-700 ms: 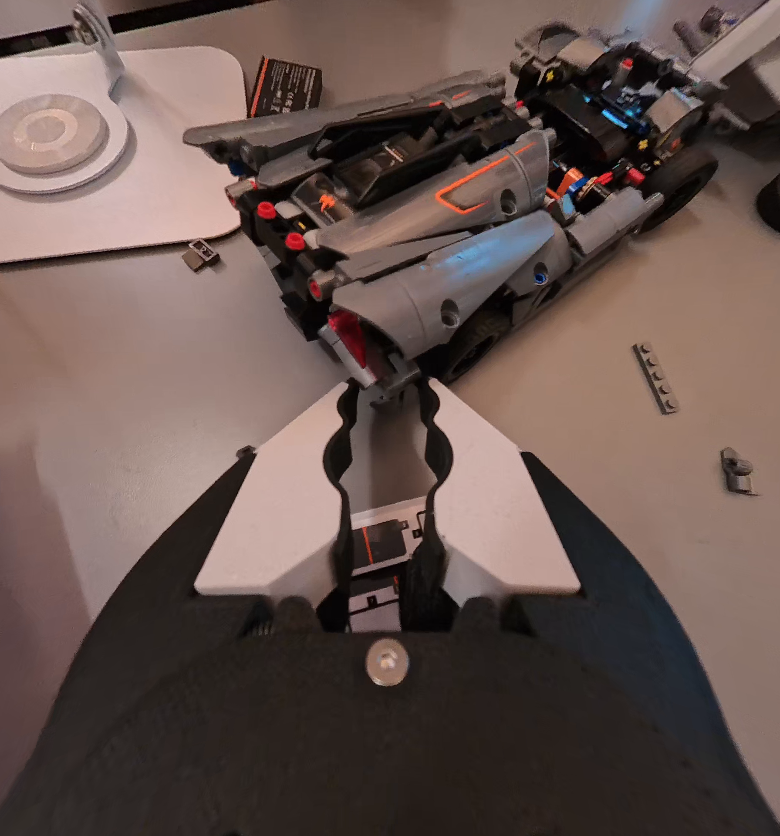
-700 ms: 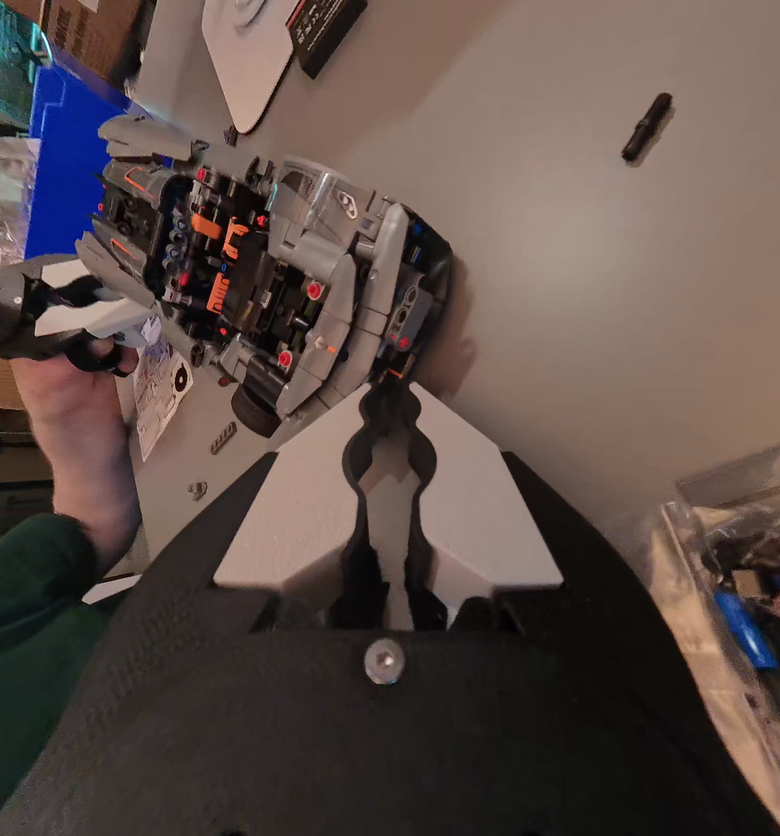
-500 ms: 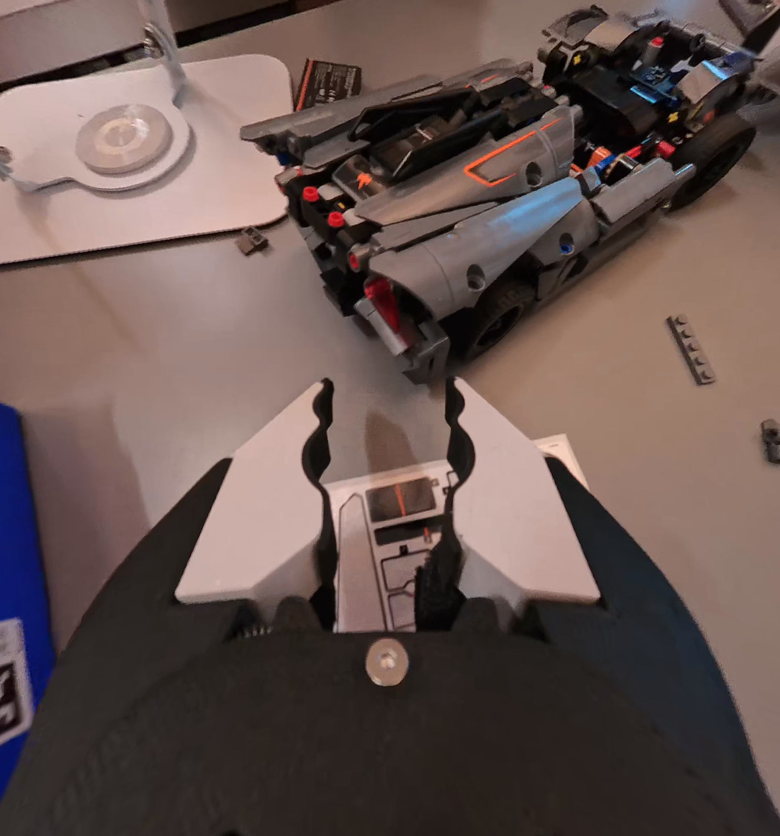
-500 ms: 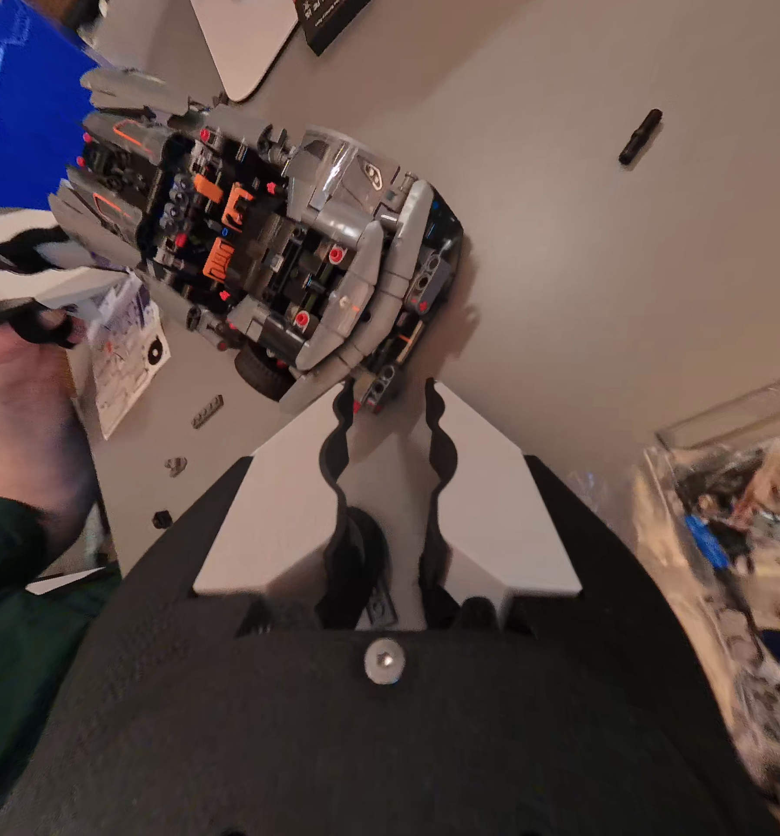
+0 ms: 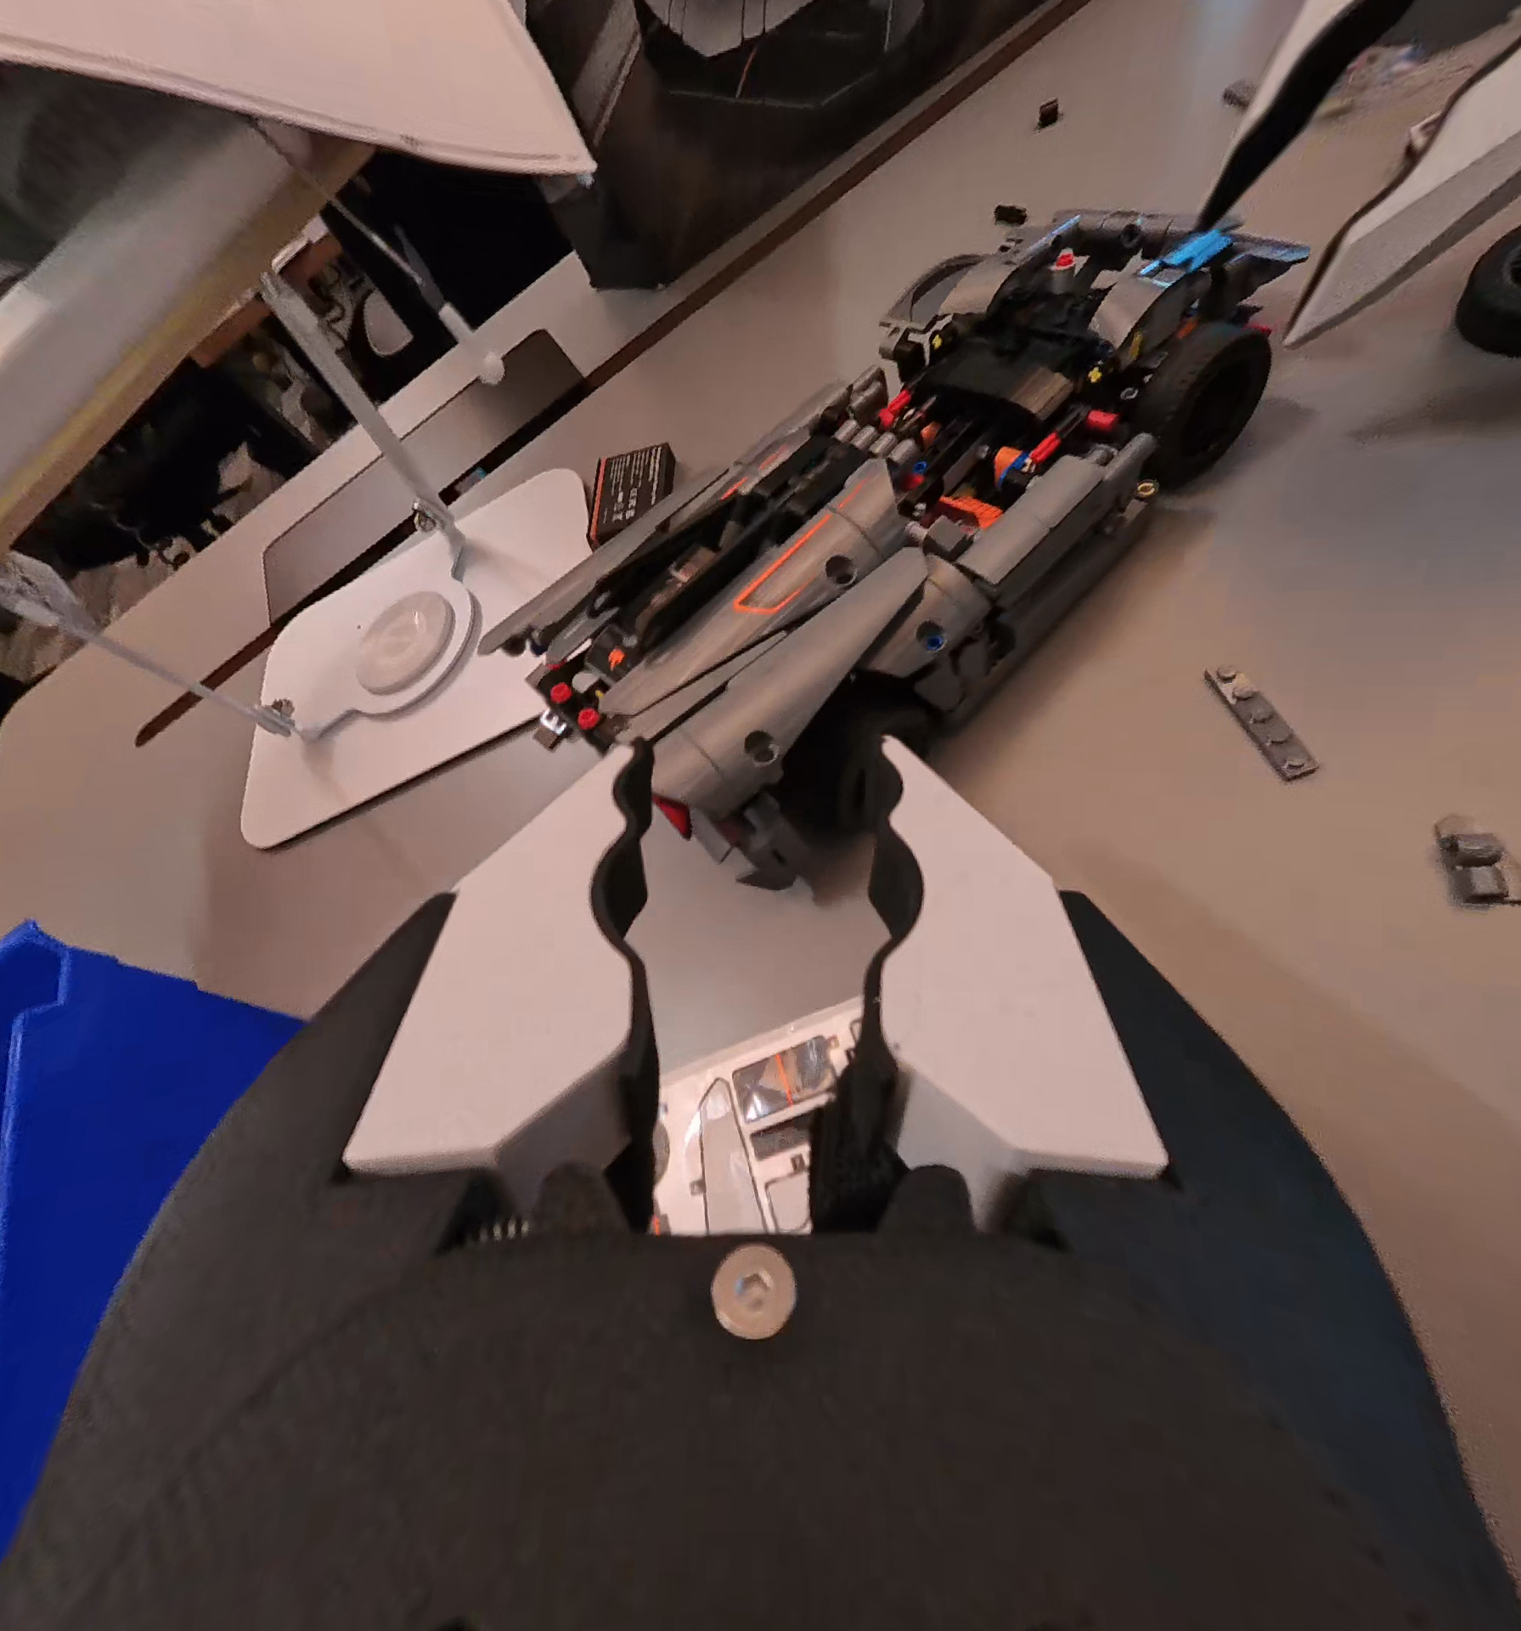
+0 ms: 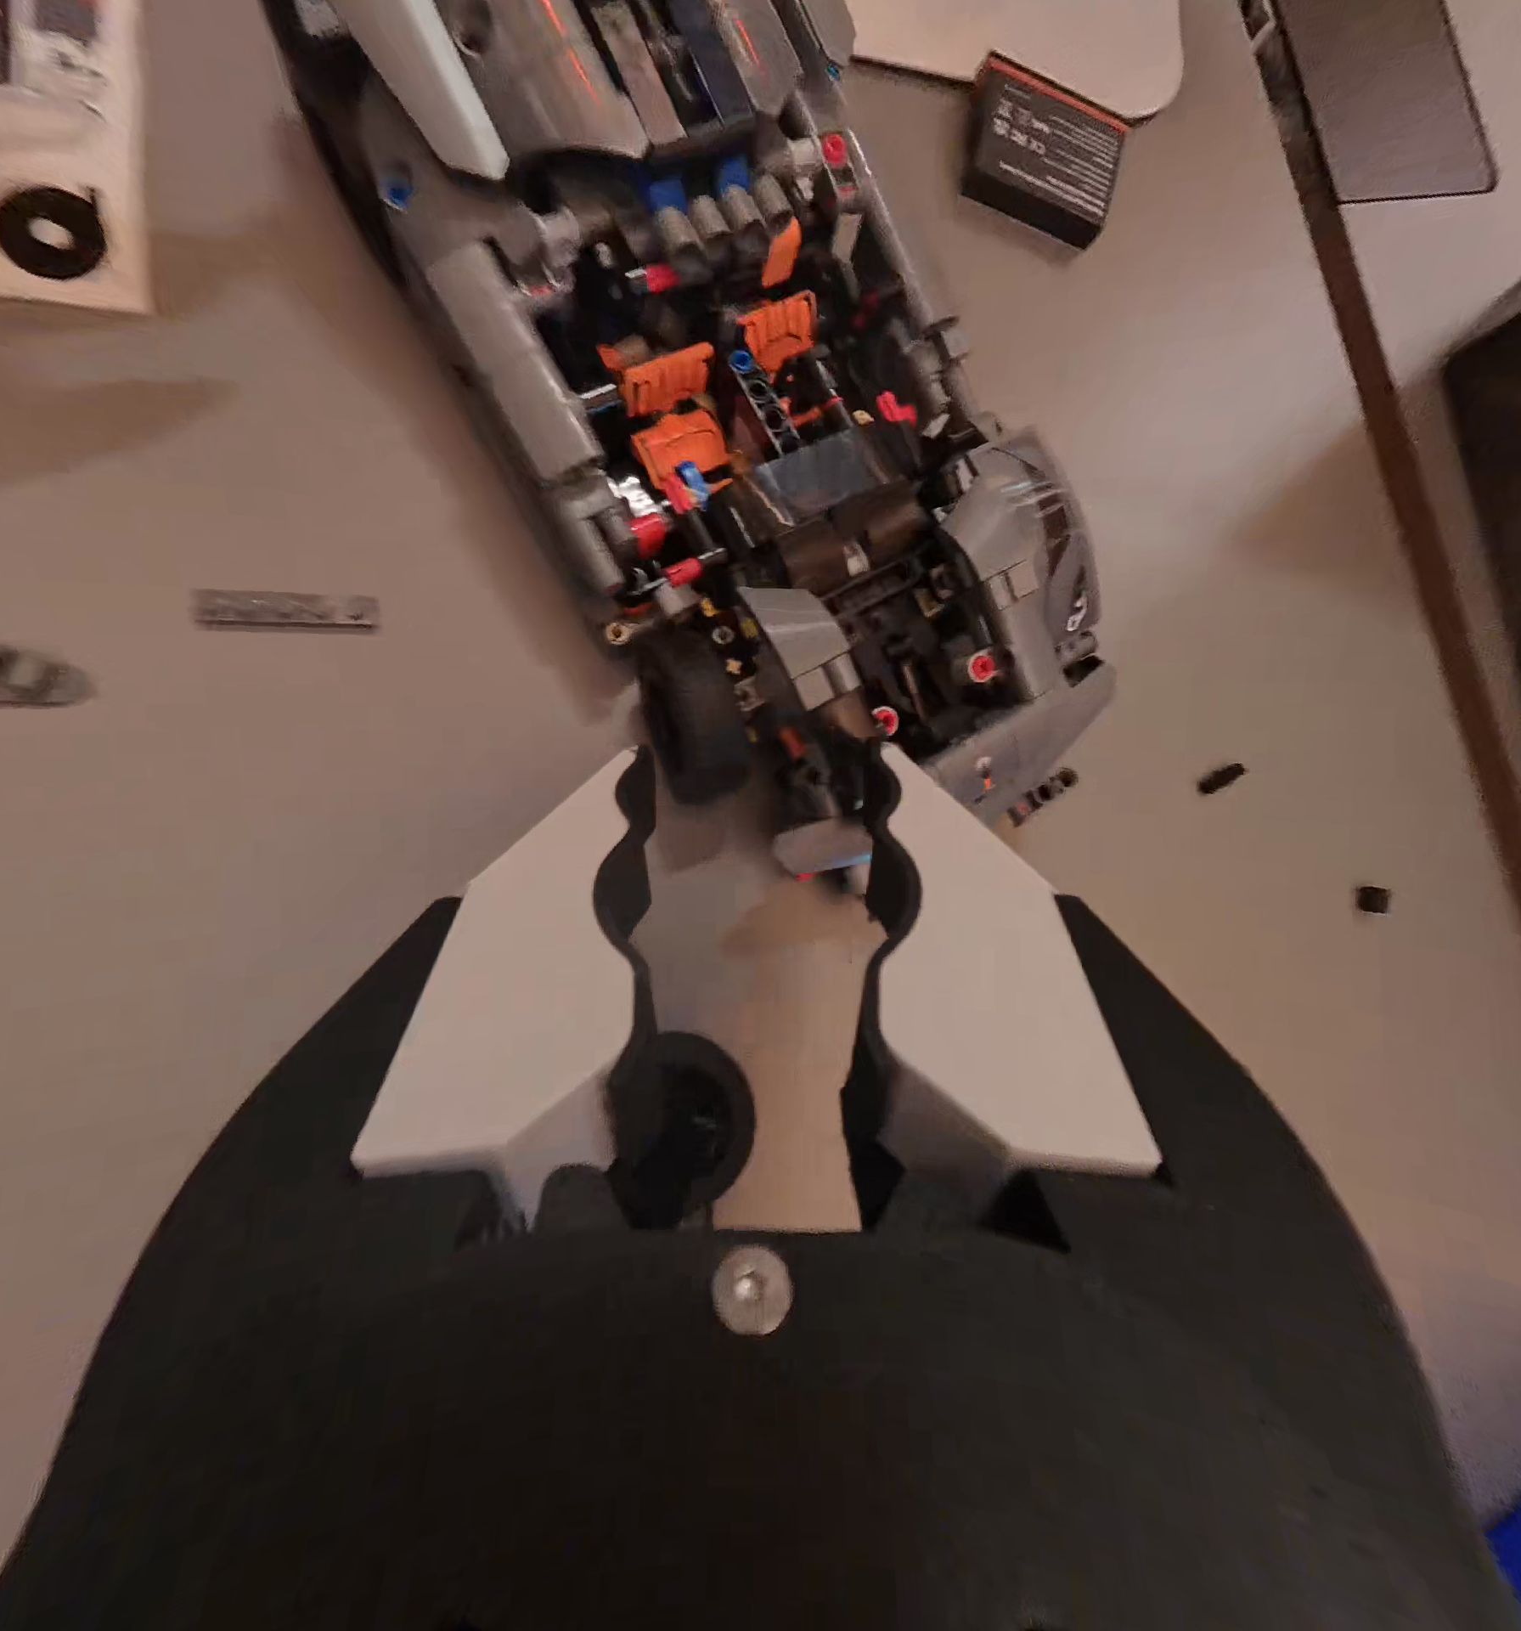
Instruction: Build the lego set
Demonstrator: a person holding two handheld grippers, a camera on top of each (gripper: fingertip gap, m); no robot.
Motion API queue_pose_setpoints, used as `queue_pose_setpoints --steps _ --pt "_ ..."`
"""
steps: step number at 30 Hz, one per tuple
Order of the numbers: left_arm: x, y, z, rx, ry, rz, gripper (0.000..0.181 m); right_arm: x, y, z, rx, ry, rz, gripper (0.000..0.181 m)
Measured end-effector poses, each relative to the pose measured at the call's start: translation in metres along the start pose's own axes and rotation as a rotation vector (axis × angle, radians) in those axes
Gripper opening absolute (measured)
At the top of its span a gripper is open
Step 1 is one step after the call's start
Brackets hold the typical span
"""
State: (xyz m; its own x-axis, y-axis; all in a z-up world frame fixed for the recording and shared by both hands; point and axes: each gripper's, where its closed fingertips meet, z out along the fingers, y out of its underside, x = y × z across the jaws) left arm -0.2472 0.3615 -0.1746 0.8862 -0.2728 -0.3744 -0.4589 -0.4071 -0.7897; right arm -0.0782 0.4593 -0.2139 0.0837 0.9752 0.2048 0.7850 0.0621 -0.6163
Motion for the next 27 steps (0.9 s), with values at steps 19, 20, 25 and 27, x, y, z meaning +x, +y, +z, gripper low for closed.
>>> queue_pose_setpoints --steps 19,20,25,27 --pt "0.014 -0.022 0.021 0.026 0.036 0.183 0.045 0.018 0.008 0.014 -0.099 0.104 -0.421 0.045" --pt "0.014 -0.024 0.022 0.028 0.037 0.198 0.045 0.018 0.007 0.014 -0.101 0.102 -0.432 0.046" --pt "0.024 -0.042 0.025 0.051 0.078 0.264 0.045 0.016 0.006 0.014 -0.091 0.084 -0.439 0.048" --pt "0.034 -0.049 0.030 0.044 0.124 0.304 0.045 0.016 0.007 0.016 -0.089 0.073 -0.438 0.045"
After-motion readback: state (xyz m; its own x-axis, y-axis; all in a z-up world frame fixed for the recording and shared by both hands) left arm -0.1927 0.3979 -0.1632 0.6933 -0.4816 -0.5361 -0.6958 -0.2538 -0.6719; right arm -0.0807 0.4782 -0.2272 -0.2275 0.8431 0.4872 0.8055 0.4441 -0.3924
